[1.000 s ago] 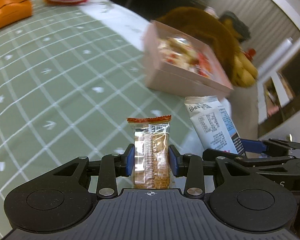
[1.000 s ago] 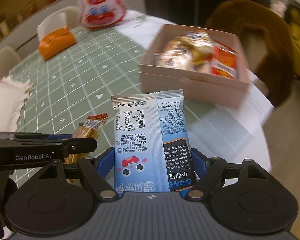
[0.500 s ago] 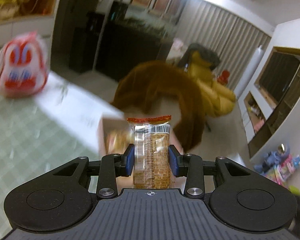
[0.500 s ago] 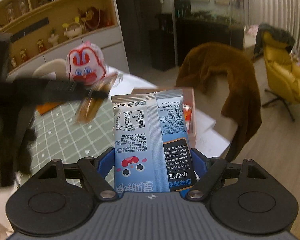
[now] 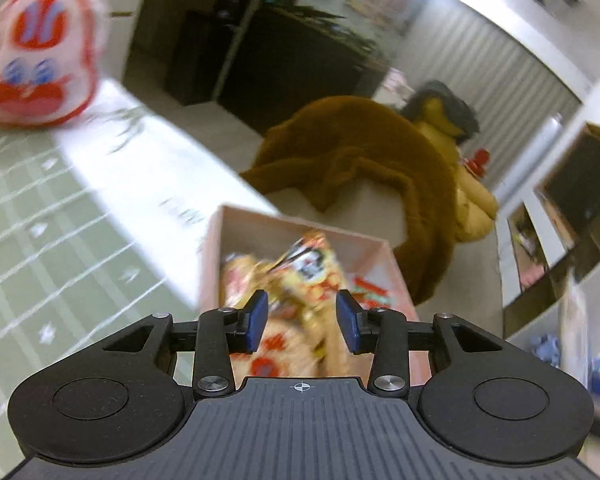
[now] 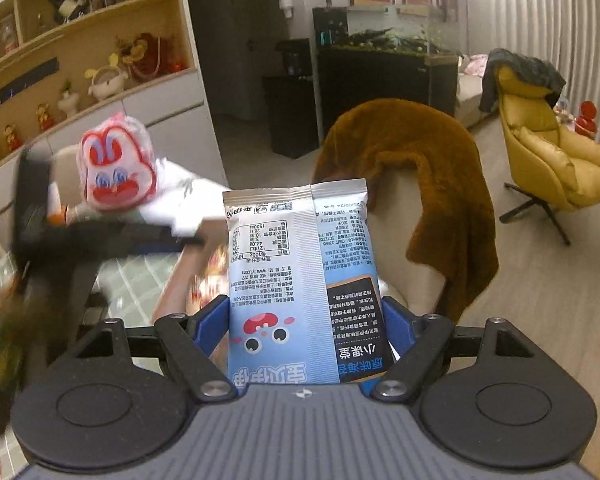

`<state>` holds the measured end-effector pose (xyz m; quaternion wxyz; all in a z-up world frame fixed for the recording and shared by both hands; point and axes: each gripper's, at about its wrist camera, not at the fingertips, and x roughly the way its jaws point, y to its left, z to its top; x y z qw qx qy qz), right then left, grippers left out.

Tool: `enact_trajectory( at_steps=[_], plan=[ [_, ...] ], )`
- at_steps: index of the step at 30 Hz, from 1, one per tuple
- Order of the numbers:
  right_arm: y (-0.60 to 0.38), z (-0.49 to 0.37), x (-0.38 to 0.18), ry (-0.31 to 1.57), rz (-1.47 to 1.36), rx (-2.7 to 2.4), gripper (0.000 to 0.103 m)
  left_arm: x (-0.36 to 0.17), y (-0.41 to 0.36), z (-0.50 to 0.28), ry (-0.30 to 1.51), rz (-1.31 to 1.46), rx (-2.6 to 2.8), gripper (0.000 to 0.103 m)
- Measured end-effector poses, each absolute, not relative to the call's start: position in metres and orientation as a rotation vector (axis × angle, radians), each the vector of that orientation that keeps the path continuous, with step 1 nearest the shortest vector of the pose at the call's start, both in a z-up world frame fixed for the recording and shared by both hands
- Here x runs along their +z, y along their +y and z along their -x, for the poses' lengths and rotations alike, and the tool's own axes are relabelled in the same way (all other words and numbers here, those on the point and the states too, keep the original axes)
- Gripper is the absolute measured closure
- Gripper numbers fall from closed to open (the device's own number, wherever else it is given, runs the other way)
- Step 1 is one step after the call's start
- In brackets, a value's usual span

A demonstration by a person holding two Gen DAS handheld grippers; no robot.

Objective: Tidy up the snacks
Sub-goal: 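Lower the blue snack bag into the pink box and open the right tool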

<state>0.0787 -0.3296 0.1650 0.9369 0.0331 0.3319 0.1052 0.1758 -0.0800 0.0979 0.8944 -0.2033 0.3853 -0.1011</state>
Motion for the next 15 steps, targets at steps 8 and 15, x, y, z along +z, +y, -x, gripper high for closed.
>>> enact_trajectory(
  at_steps=[8,15],
  plan=[
    [-0.272,-0.167,0.190,0.676,-0.138,0.287,0.018,0.082,-0.059,-0.126,0.859,0.497,-0.167,0.060],
    [-0.246,-0.185,0.147,0.823,-0.193,0.213,0.018,0.069,-0.023,-0.078,0.891,0.444,-0.131,0.060]
  ],
)
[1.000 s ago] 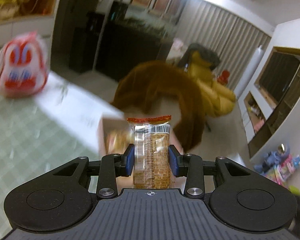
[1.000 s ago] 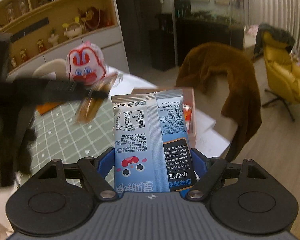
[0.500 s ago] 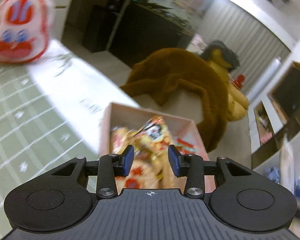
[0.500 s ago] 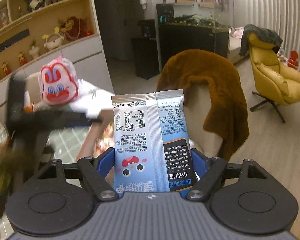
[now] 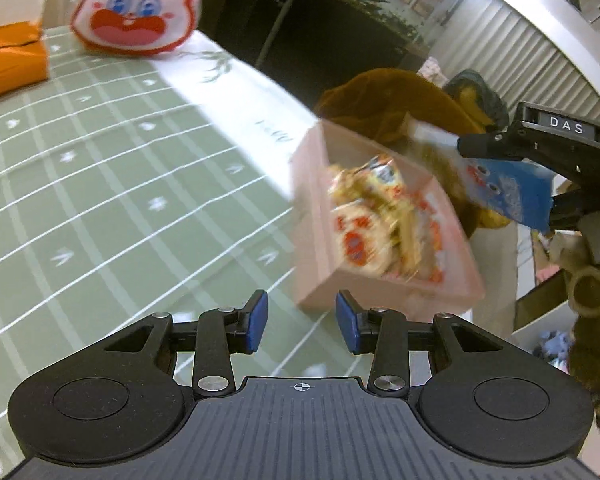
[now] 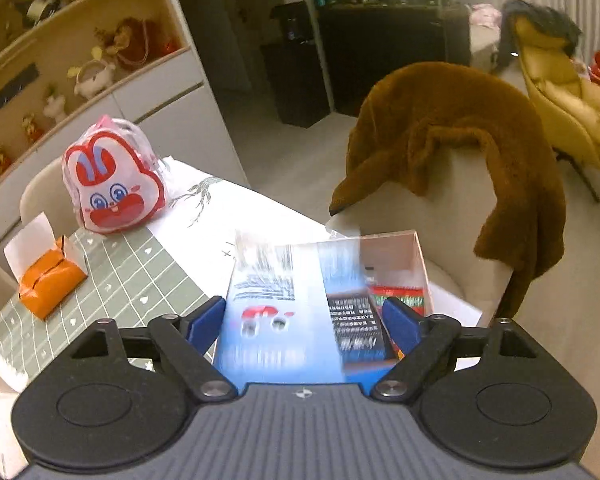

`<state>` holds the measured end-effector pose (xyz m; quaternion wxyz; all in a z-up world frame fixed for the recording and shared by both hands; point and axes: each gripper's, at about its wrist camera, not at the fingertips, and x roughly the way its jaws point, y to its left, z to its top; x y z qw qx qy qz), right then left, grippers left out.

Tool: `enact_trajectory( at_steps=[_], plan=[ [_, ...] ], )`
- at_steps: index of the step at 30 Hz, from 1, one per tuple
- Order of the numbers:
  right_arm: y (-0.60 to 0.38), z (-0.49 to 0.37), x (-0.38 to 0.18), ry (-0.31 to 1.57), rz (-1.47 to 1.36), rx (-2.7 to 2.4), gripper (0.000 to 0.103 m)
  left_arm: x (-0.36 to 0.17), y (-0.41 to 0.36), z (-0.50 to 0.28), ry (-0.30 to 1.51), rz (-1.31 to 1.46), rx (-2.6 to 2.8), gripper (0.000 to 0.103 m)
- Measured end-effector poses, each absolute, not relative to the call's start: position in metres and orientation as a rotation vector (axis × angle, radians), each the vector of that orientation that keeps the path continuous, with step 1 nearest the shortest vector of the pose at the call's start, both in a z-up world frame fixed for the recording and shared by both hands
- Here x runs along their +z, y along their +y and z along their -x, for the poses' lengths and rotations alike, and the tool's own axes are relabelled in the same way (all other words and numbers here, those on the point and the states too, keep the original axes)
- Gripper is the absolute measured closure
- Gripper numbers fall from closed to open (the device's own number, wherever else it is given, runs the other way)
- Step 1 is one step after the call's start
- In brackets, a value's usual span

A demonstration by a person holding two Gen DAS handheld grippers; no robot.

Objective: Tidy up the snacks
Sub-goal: 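Lower the blue snack bag into the pink box and open the right tool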

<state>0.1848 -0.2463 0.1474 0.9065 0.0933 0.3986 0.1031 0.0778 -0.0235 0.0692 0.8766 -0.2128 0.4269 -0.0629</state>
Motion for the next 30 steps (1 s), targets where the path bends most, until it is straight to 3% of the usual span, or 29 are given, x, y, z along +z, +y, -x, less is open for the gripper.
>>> enact_trajectory(
  at_steps=[6,10,16,21,28,30],
  plan=[
    [-0.246,-0.152,0.120,0.792,-0.272,0.192,0.018,0.049,-0.007,-0.047,0.874,0.372,-0.128,0.060],
    [-0.233,-0.112,0.088,0.841,-0.180,0.143,0.018,0.033,-0.011,-0.025,0.914,0.260,-0.131,0.060],
    [-0.233,-0.075,0.071,0.832,-0.095,0.108,0.018,0.035,-0.005,-0.002,0.934,0.322,-0.181,0.061],
    [-0.243,-0.103,0.093,0.814,-0.047,0.156,0.018,0.068,-0.027,-0.008,0.886,0.316,-0.253,0.061],
    [-0.230,-0.166,0.085,0.931,0.031,0.215,0.018,0.098,-0.052,-0.017,0.863,0.306,-0.255,0.061],
    [-0.229,-0.172,0.084,0.968,0.007,0.265,0.025,0.100,-0.055,-0.018,0.871,0.307,-0.247,0.061]
  ],
)
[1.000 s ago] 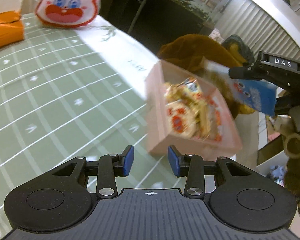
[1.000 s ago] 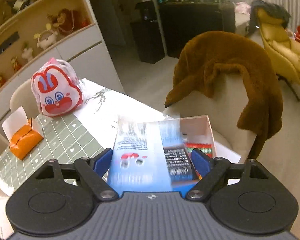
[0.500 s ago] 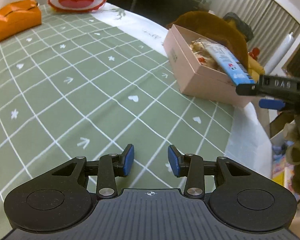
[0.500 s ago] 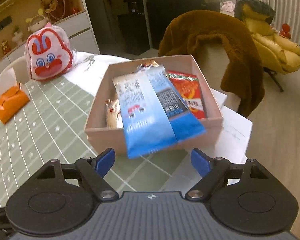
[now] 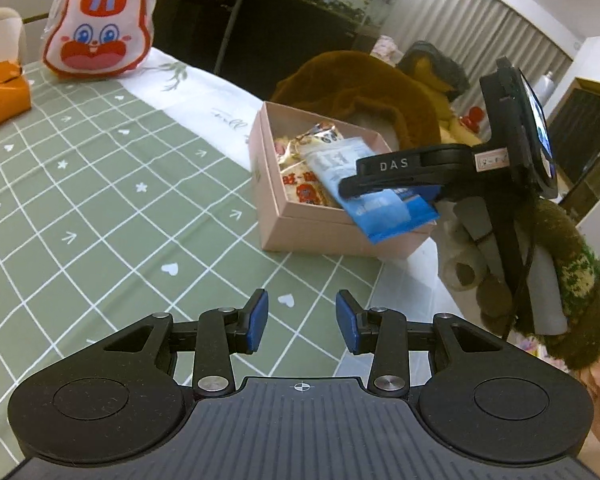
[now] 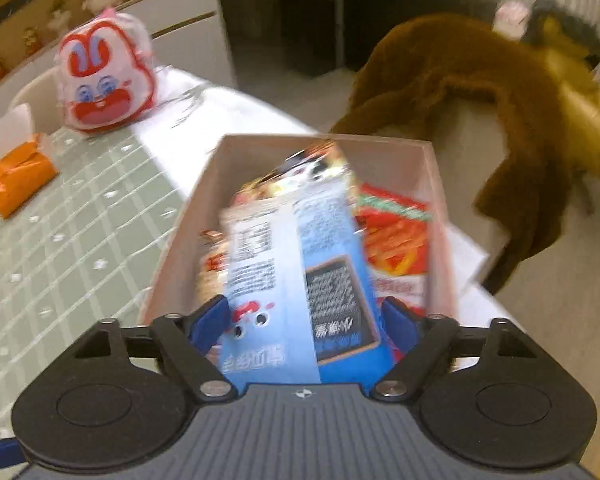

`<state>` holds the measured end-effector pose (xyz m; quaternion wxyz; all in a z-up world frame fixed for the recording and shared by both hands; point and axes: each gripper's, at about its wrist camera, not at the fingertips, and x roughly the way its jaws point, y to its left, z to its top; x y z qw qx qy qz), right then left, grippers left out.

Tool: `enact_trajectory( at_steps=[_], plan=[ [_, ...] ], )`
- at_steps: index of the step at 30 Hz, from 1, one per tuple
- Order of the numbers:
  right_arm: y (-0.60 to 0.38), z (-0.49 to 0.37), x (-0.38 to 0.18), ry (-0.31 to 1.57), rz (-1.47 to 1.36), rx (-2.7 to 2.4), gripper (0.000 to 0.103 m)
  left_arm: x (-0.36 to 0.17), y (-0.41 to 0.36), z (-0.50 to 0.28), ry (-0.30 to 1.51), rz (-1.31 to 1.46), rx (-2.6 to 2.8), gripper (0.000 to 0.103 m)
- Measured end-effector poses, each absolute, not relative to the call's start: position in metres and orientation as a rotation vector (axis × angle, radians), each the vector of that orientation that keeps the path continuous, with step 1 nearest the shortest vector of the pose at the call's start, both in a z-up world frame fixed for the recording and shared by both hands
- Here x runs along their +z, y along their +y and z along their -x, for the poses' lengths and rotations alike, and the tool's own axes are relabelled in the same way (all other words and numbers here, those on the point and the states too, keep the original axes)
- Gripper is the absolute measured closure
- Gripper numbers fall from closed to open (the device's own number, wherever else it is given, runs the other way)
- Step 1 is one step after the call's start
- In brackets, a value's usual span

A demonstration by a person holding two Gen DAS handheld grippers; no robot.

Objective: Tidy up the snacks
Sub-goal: 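Lower the blue snack bag into the pink box and open the right tool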

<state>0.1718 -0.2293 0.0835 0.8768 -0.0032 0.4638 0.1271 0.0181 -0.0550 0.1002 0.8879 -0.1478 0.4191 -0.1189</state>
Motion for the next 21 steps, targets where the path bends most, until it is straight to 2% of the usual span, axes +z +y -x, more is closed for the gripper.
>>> enact_trajectory(
  at_steps=[2,3,4,6,8,14,16,17,18,21],
  plan=[
    [-0.221,-0.170,0.090,0.951,0.079,0.280,0.030,0.101,-0.057,-0.020,0.882,0.314,-0.244,0.061],
    [-0.218,-0.169,0.094,0.935,0.108,0.271,0.038,0.101,-0.057,-0.022,0.888,0.318,-0.243,0.061],
    [-0.218,-0.170,0.098,0.925,0.115,0.260,0.053,0.100,-0.056,-0.022,0.889,0.321,-0.240,0.061],
    [-0.224,-0.181,0.110,0.933,0.052,0.262,0.071,0.100,-0.053,-0.024,0.884,0.335,-0.231,0.061],
    [-0.230,-0.195,0.120,0.924,0.016,0.239,0.080,0.100,-0.050,-0.026,0.883,0.356,-0.221,0.061],
    [-0.231,-0.221,0.119,0.926,0.001,0.186,0.078,0.092,-0.038,-0.023,0.901,0.383,-0.181,0.061],
    [-0.230,-0.213,0.117,0.934,-0.014,0.261,0.061,0.086,-0.031,-0.022,0.916,0.402,-0.160,0.061],
    [-0.228,-0.207,0.116,0.942,-0.014,0.306,0.043,0.083,-0.028,-0.022,0.923,0.413,-0.152,0.061],
    [-0.224,-0.200,0.113,0.949,0.002,0.342,0.036,0.081,-0.025,-0.022,0.928,0.422,-0.144,0.061],
    [-0.206,-0.184,0.100,0.983,0.157,0.386,0.036,0.078,-0.023,-0.023,0.936,0.432,-0.136,0.061]
  ],
)
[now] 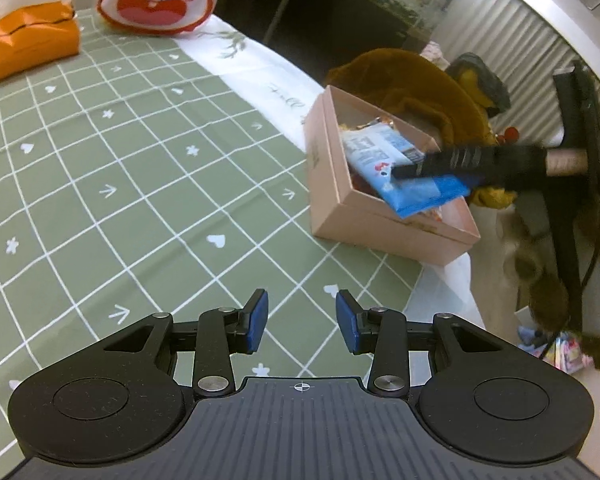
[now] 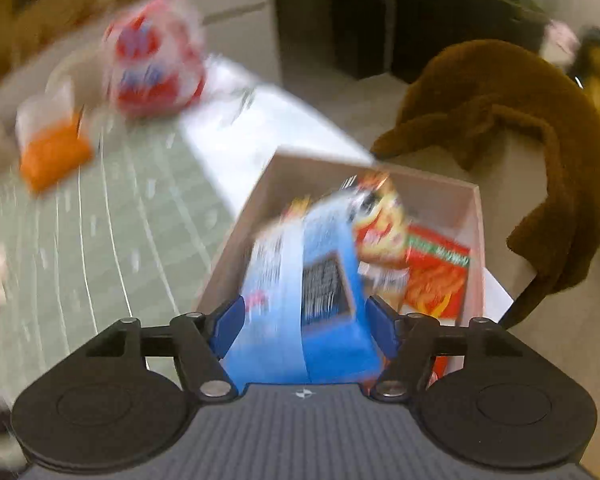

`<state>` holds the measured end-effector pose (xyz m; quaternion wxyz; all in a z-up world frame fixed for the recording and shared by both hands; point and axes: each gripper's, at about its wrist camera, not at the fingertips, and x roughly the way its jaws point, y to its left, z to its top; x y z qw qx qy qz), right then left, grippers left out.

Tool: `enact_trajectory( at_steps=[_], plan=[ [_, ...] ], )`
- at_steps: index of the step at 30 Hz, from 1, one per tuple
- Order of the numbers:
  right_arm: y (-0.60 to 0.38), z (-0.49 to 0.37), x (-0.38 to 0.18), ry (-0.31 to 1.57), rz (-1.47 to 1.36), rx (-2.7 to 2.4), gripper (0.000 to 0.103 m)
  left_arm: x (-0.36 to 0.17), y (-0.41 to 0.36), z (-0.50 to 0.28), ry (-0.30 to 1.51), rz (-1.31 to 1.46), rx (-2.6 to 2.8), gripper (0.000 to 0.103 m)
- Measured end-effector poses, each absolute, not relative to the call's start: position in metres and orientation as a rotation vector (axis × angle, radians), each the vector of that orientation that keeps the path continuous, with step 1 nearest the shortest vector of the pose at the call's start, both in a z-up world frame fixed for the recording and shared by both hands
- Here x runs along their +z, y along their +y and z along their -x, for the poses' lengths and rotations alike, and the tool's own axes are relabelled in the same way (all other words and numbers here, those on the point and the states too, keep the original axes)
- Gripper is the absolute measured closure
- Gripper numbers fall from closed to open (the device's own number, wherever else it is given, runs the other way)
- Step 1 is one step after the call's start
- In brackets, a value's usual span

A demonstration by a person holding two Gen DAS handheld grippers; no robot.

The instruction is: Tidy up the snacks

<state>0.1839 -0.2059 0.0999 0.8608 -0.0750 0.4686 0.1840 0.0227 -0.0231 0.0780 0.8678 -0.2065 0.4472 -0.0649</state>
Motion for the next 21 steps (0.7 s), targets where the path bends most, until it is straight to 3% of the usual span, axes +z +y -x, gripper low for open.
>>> enact_trajectory(
  at_steps=[11,21],
  plan=[
    [-0.247,-0.229,0.092,0.962,0.002,0.242,0.035,0.072,-0.014,-0.015,0.929,0.440,-0.130,0.061],
    [-0.230,-0.096,0.090,0.812,-0.042,0.100,0.034,0.035,-0.011,0.002,0.900,0.194,-0.115,0.060]
  ],
)
